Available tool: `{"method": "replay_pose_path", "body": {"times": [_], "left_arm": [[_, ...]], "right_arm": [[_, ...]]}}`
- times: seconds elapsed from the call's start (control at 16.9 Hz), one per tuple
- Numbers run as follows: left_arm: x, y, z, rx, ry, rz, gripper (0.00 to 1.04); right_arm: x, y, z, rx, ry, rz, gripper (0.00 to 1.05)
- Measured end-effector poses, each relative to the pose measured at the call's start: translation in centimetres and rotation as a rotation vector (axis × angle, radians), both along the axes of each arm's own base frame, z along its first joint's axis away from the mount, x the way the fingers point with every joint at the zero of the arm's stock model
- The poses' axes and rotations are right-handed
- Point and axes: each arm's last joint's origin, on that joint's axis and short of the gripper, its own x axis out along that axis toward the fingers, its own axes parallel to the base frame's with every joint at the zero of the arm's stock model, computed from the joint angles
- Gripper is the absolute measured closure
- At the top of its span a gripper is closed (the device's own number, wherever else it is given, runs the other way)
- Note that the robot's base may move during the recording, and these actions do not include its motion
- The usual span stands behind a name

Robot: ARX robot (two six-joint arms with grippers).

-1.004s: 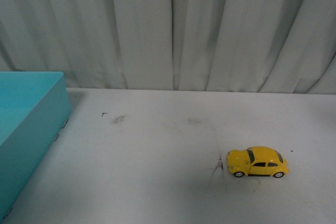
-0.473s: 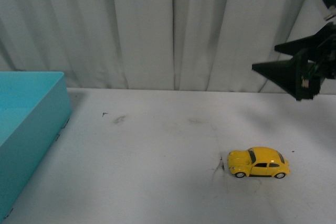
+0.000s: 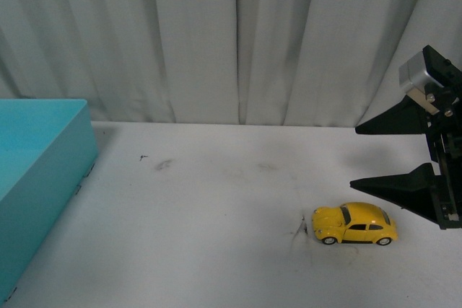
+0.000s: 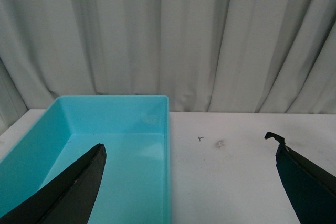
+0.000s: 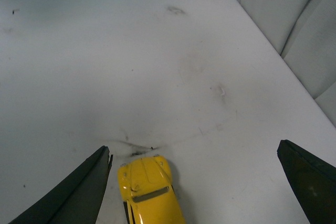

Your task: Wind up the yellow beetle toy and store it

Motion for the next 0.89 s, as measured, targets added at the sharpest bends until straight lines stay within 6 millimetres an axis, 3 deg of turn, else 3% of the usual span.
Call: {"method": "replay_pose_path", "body": {"times": [0.12,0.47,0.89], "left_arm": [[0.0,0.0,0.0,0.0,0.0,0.0,0.07],[0.0,0.0,0.0,0.0,0.0,0.0,0.07],[0.0,0.0,0.0,0.0,0.0,0.0,0.07]], "right_arm": [[0.2,0.1,-0.1,-0.025,-0.022,0.03,0.07],[0.6,0.9,-4.0,-0.175,0.097,0.184,0.07],[2.0,0.7,-5.6,-0.221,0.154,0.225,0.07]]}}
